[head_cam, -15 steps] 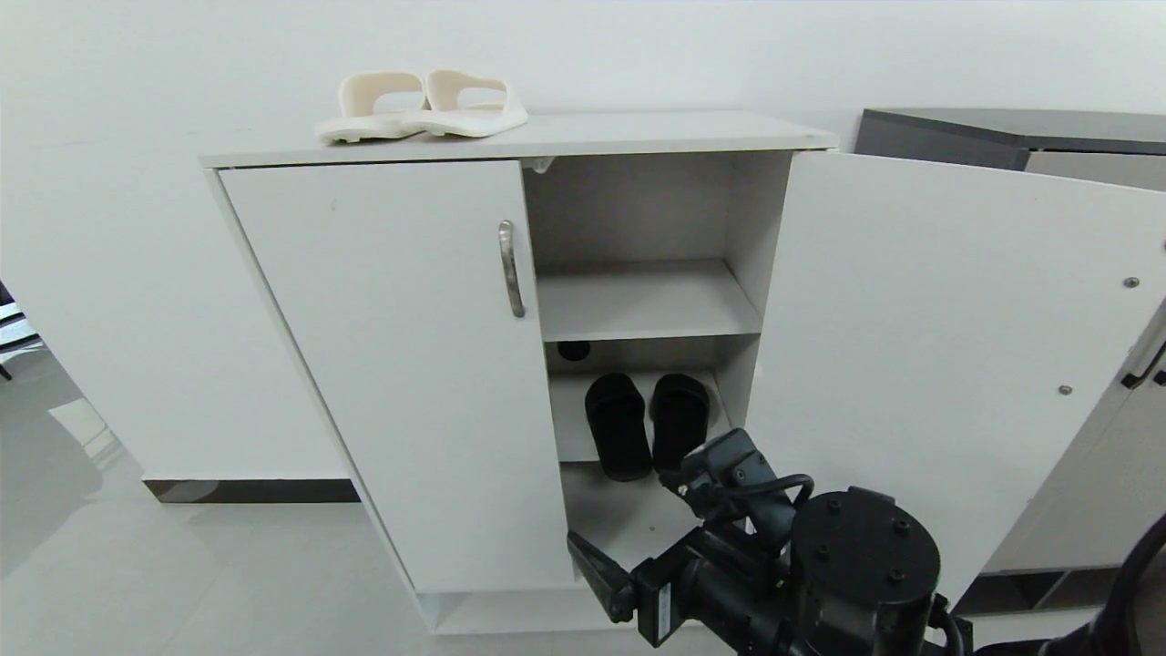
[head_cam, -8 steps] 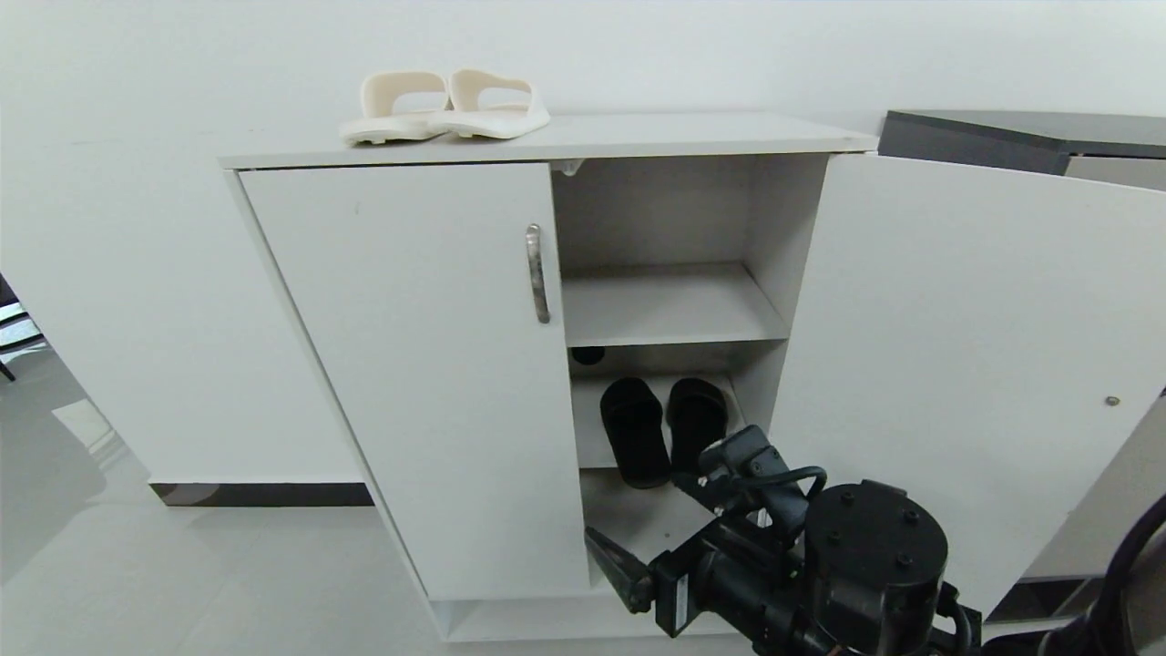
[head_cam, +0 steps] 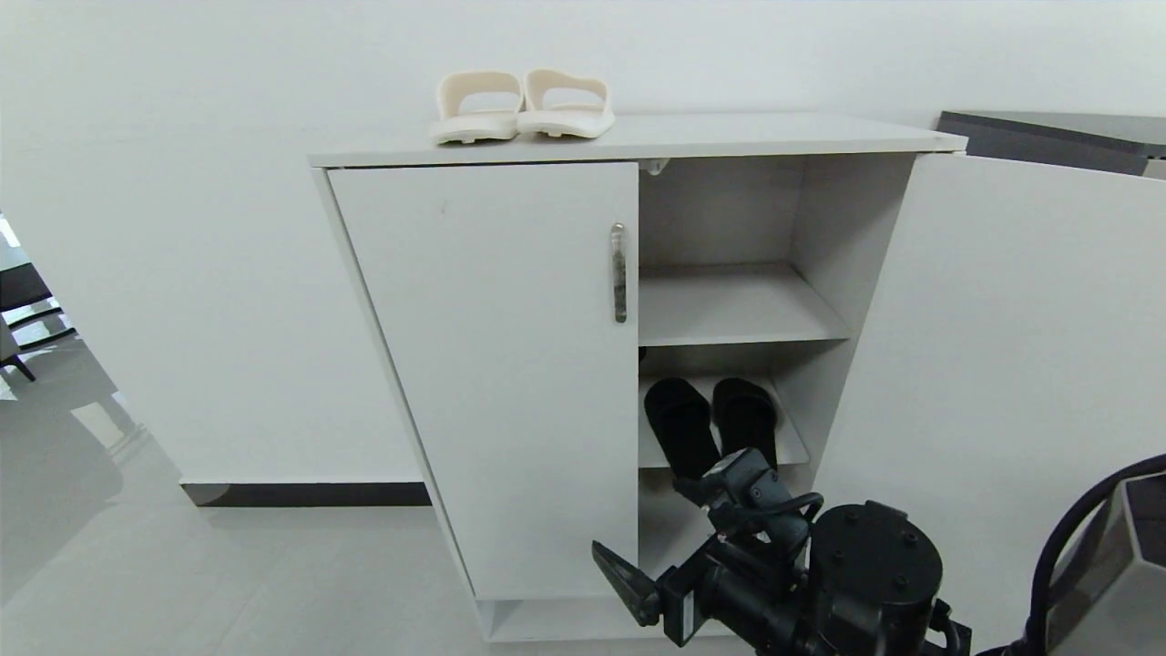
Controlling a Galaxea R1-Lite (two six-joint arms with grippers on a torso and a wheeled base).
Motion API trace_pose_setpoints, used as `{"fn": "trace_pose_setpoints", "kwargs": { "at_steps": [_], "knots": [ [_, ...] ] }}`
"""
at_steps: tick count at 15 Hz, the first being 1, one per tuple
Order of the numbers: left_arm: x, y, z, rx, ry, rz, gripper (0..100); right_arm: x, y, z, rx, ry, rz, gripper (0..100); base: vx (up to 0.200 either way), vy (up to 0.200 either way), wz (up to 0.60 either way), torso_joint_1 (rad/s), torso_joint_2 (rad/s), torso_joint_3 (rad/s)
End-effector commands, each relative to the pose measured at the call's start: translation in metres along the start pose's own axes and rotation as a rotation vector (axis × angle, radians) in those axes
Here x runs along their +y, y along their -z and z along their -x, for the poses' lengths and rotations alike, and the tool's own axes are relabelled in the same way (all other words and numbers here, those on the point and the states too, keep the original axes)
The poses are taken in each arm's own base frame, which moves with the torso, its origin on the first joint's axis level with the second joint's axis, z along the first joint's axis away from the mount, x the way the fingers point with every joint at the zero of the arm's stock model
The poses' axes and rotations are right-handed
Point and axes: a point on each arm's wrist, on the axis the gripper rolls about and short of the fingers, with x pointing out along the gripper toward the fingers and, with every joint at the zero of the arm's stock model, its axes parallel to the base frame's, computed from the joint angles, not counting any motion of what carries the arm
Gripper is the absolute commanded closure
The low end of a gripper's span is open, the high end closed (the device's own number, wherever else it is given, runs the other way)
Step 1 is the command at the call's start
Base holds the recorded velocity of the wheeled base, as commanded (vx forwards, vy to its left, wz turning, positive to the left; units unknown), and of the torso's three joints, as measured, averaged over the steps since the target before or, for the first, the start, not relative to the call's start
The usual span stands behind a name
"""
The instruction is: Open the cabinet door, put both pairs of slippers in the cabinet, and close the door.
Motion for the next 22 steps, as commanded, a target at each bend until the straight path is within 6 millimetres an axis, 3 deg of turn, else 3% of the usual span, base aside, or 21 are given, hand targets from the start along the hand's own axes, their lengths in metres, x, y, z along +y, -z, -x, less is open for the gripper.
{"fn": "trace_pose_setpoints", "kwargs": {
  "at_steps": [1, 5, 8, 14, 22],
  "knots": [
    [0.000, 0.000, 0.000, 0.001, 0.000, 0.001, 100, 0.000, 0.011, 0.000, 0.029, -0.003, 0.013, 0, 0.000, 0.200, 0.00, 0.002, 0.00, 0.007],
    [0.000, 0.000, 0.000, 0.001, -0.001, 0.001, 100, 0.001, 0.011, 0.002, 0.018, -0.012, 0.010, 0, 0.000, 0.200, 0.00, 0.005, 0.00, 0.002],
    [0.000, 0.000, 0.000, 0.001, -0.001, 0.008, 100, 0.003, 0.019, 0.016, 0.040, -0.150, 0.007, 0, 0.000, 0.200, 0.00, 0.007, 0.00, 0.006],
    [0.000, 0.000, 0.000, 0.001, -0.001, 0.010, 100, 0.002, 0.029, 0.023, 0.090, -0.165, 0.052, 0, 0.000, 0.200, 0.00, 0.004, 0.00, 0.002],
    [0.000, 0.000, 0.000, 0.001, -0.003, 0.008, 100, 0.005, 0.033, 0.029, 0.115, -0.178, 0.061, 0, 0.000, 0.000, 0.00, 0.000, 0.00, 0.000]
  ]
}}
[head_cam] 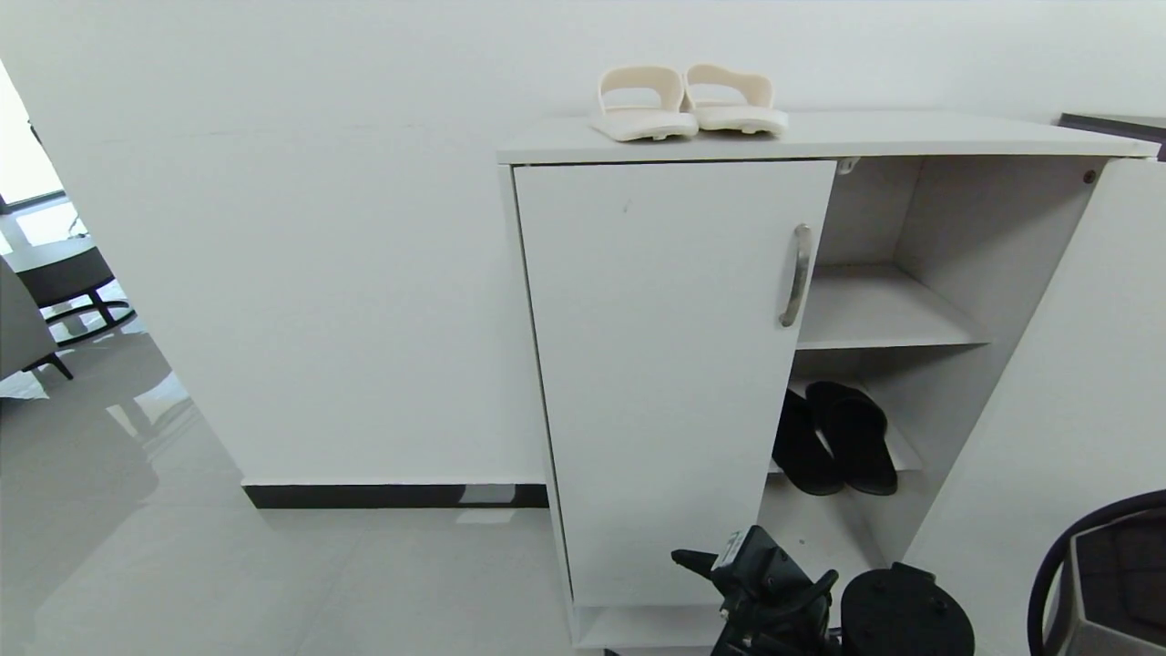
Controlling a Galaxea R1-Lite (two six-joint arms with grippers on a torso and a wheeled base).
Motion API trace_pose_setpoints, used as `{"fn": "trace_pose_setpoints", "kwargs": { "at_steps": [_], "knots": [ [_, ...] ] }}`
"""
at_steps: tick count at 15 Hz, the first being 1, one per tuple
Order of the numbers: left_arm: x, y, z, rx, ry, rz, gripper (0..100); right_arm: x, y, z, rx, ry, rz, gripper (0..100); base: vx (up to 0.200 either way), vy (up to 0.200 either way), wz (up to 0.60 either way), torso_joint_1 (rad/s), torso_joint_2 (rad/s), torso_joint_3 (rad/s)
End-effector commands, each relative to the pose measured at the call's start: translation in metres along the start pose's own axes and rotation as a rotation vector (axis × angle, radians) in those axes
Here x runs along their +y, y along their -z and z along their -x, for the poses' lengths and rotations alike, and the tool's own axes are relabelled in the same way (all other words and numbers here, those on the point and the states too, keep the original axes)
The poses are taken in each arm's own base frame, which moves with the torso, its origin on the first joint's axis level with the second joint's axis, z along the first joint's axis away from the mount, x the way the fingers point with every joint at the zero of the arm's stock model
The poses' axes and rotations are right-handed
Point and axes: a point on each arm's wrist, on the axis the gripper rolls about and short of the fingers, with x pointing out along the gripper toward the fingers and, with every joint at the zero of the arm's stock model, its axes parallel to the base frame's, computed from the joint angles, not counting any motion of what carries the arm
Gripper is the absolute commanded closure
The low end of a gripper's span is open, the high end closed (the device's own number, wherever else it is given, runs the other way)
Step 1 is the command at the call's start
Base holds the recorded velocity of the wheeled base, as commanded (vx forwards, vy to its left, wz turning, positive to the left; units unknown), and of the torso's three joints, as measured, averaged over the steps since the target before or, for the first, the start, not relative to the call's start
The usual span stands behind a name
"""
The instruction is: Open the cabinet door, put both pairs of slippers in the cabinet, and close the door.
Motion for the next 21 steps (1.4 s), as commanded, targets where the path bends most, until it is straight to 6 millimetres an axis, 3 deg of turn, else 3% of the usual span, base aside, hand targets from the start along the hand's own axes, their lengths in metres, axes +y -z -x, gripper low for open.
{"fn": "trace_pose_setpoints", "kwargs": {
  "at_steps": [1, 6, 21],
  "knots": [
    [0.0000, -0.0001, 0.0000, 0.000, -0.003, 0.001, 100, 0.0005, 0.0005, -0.0003, 0.001, -0.002, -0.001, 0, 0.000, 0.000, 0.00, 0.000, 0.00, 0.000],
    [0.0000, -0.0001, -0.0001, 0.000, -0.001, 0.001, 100, 0.0005, 0.0005, -0.0003, 0.001, -0.001, -0.001, 0, 0.000, 0.000, 0.00, 0.051, -0.18, -0.185],
    [0.0000, -0.0001, -0.0001, 0.000, 0.000, 0.001, 100, 0.0026, 0.0004, -0.0005, 0.000, -0.007, 0.002, 0, 0.000, 0.000, 0.00, 0.188, -0.49, -0.289]
  ]
}}
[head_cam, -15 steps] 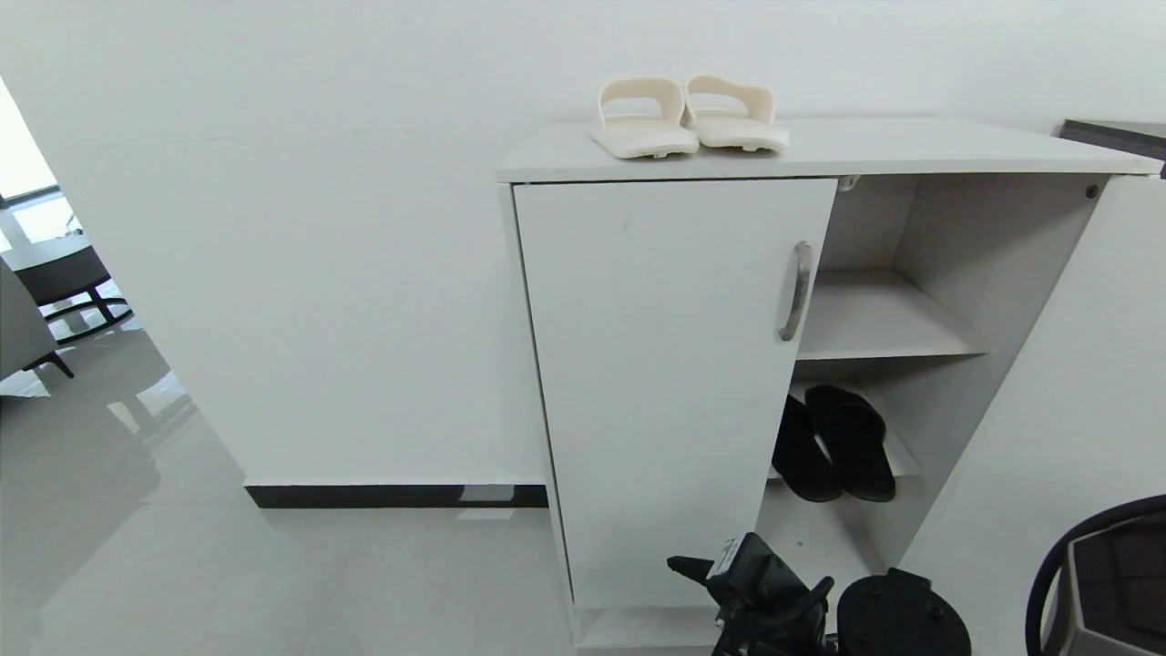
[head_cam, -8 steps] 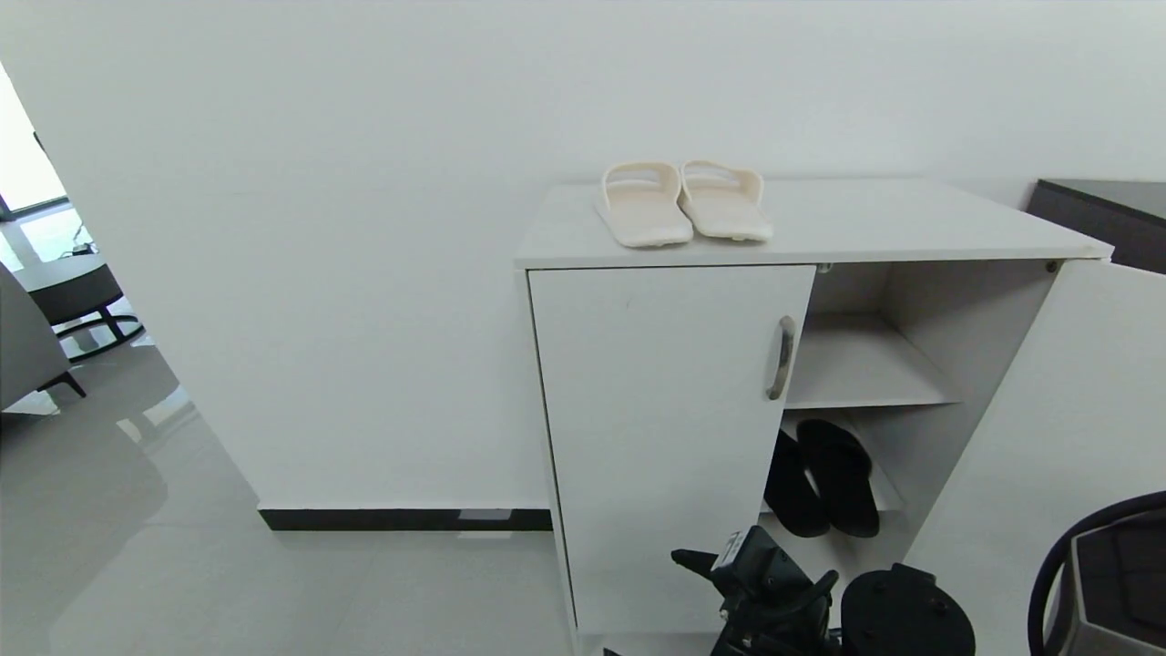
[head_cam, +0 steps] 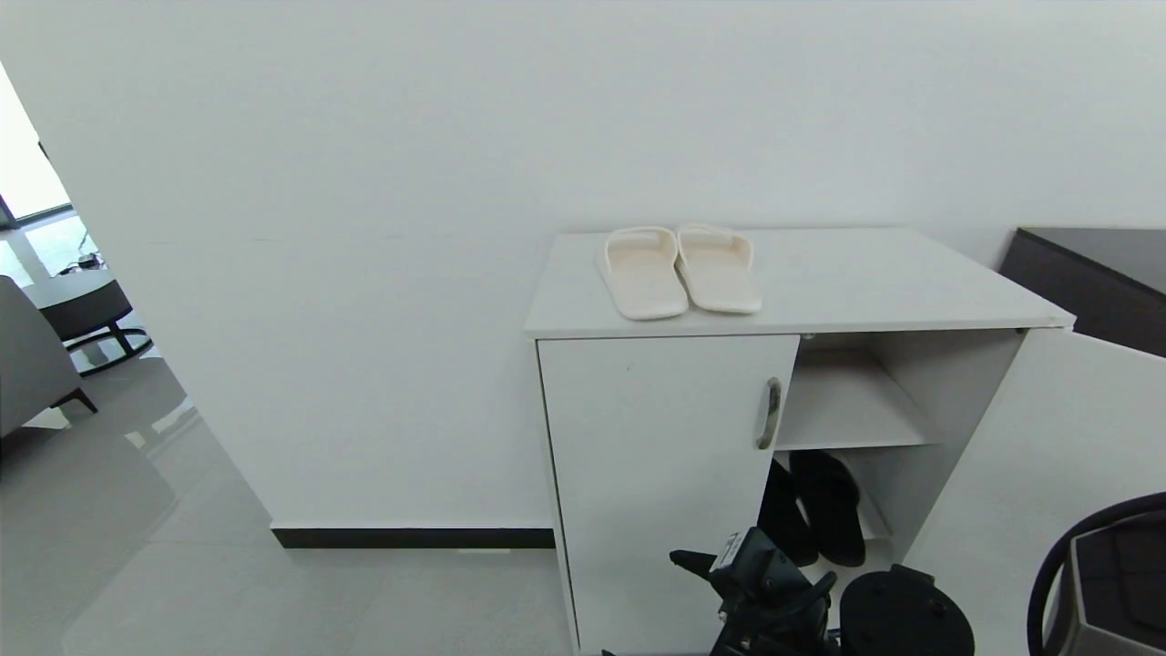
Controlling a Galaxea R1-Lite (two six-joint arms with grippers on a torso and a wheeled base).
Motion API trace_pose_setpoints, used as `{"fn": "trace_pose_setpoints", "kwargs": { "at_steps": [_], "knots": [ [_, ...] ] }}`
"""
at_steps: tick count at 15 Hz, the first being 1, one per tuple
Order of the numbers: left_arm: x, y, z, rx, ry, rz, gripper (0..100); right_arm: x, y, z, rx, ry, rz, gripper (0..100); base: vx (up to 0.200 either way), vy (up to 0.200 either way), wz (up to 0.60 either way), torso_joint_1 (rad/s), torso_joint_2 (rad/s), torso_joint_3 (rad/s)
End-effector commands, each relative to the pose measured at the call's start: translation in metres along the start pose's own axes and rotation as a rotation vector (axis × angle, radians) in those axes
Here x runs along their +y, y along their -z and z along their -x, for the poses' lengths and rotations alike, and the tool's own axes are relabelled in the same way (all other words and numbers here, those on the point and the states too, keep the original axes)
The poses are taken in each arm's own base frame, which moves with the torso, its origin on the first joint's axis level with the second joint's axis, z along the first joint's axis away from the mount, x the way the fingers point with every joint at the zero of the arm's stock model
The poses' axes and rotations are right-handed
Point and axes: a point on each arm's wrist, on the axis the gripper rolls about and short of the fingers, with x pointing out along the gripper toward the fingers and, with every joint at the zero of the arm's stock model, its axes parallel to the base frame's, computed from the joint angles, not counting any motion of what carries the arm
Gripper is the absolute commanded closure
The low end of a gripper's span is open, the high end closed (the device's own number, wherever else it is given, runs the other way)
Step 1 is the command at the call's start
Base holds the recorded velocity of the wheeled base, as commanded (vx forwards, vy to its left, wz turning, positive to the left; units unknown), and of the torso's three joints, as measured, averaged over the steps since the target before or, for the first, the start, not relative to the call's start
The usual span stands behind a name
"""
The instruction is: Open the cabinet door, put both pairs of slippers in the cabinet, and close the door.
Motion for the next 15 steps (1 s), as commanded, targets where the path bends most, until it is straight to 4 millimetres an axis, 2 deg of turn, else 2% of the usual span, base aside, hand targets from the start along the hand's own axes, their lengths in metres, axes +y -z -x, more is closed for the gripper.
{"fn": "trace_pose_setpoints", "kwargs": {
  "at_steps": [1, 12, 15],
  "knots": [
    [0.000, 0.000, 0.000, 0.000, 0.000, 0.001, 100, 0.001, 0.000, 0.000, -0.001, -0.003, 0.001, 0, 0.000, 0.000, 0.00, 0.212, -0.51, -0.276],
    [0.000, 0.000, 0.000, 0.000, -0.002, 0.001, 100, 0.002, -0.001, 0.004, -0.002, -0.011, 0.000, 0, 0.000, 0.000, 0.00, 0.246, -0.54, -0.294],
    [0.000, 0.000, 0.000, 0.000, -0.002, 0.001, 100, 0.006, -0.010, 0.031, -0.005, -0.129, 0.055, 0, 0.000, 0.000, 0.00, 0.287, -0.60, -0.315]
  ]
}}
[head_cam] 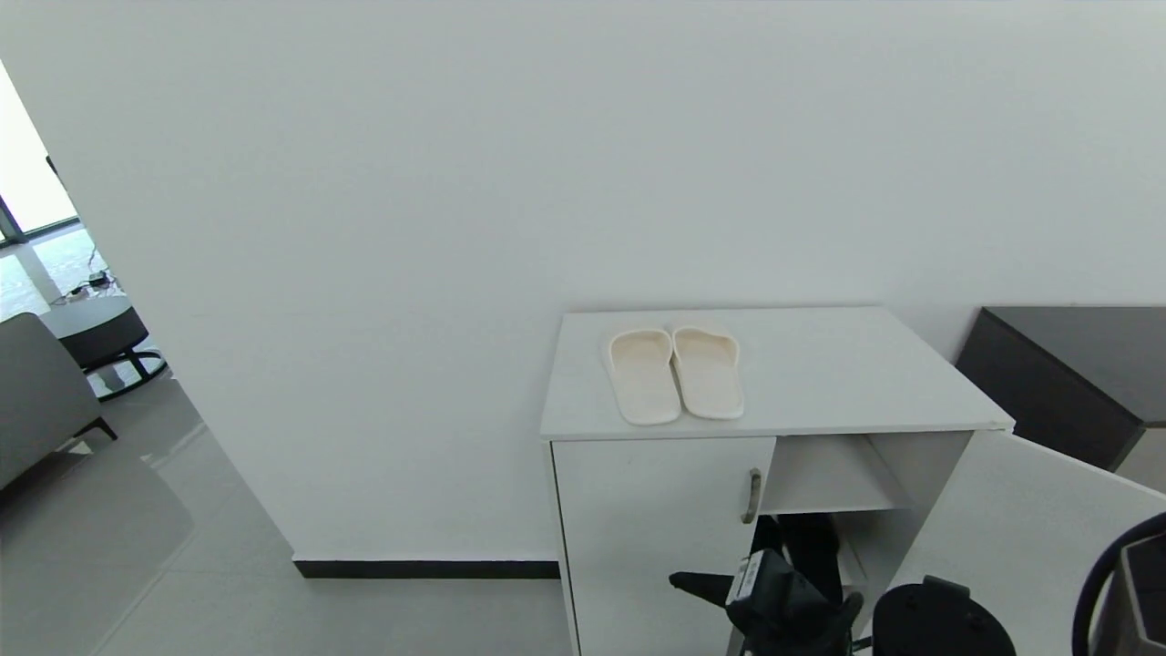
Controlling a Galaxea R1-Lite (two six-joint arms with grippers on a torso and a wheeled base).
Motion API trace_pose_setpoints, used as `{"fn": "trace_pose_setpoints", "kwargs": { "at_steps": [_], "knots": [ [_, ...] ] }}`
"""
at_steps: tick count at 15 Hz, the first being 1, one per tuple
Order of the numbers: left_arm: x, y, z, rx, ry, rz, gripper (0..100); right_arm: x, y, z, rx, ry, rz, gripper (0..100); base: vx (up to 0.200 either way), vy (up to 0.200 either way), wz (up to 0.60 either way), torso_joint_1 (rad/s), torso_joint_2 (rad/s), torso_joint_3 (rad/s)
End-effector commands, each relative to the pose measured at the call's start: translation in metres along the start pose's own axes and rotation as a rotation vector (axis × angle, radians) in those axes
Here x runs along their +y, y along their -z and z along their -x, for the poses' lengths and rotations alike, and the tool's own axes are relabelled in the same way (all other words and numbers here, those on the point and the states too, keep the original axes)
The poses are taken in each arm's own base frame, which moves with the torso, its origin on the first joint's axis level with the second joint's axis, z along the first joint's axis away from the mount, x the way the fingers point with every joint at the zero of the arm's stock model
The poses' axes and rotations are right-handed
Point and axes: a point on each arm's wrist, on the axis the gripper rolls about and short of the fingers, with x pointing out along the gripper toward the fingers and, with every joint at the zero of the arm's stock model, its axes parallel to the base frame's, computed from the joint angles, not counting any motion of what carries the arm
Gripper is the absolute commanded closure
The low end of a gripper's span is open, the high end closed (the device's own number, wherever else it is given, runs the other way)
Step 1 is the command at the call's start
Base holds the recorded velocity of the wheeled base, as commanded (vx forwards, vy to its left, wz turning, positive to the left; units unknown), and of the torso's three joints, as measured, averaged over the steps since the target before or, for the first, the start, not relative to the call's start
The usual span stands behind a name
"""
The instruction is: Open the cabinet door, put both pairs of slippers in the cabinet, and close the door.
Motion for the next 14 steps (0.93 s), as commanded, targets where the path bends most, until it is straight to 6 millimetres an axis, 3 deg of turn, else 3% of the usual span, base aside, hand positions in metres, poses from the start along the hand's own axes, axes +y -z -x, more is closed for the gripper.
{"fn": "trace_pose_setpoints", "kwargs": {
  "at_steps": [1, 3, 5, 6, 8, 10, 14],
  "knots": [
    [0.000, 0.000, 0.000, 0.001, 0.001, 0.000, 100, 0.002, -0.009, 0.015, -0.029, -0.018, 0.056, 0, 0.000, 0.000, 0.00, 0.149, -0.36, -0.168],
    [0.000, 0.000, 0.000, 0.001, 0.001, -0.001, 100, 0.002, -0.023, 0.021, -0.082, 0.052, 0.073, 0, 0.000, 0.000, 0.00, 0.049, -0.08, -0.044],
    [0.000, 0.000, 0.000, 0.001, -0.001, -0.003, 100, -0.007, -0.048, -0.005, -0.064, 0.310, 0.046, 0, 0.000, 0.000, 0.00, 0.000, 0.00, 0.000],
    [0.000, 0.000, 0.000, 0.001, 0.001, -0.004, 100, -0.016, -0.069, -0.021, 0.006, 0.451, -0.050, 0, 0.000, 0.000, 0.00, 0.000, 0.00, 0.000],
    [0.000, 0.000, 0.000, 0.001, 0.001, -0.004, 100, -0.019, -0.105, -0.031, 0.093, 0.578, -0.235, 0, 0.000, 0.000, 0.00, 0.000, 0.00, 0.000],
    [0.000, 0.000, 0.000, 0.001, 0.001, -0.004, 100, -0.024, -0.118, -0.041, 0.112, 0.725, -0.298, 0, 0.000, 0.000, 0.00, 0.000, 0.00, 0.000],
    [0.000, 0.000, 0.000, 0.001, 0.001, -0.004, 100, -0.048, -0.105, -0.062, 0.057, 0.878, -0.286, 0, 0.000, 0.000, 0.00, 0.000, 0.00, 0.000]
  ]
}}
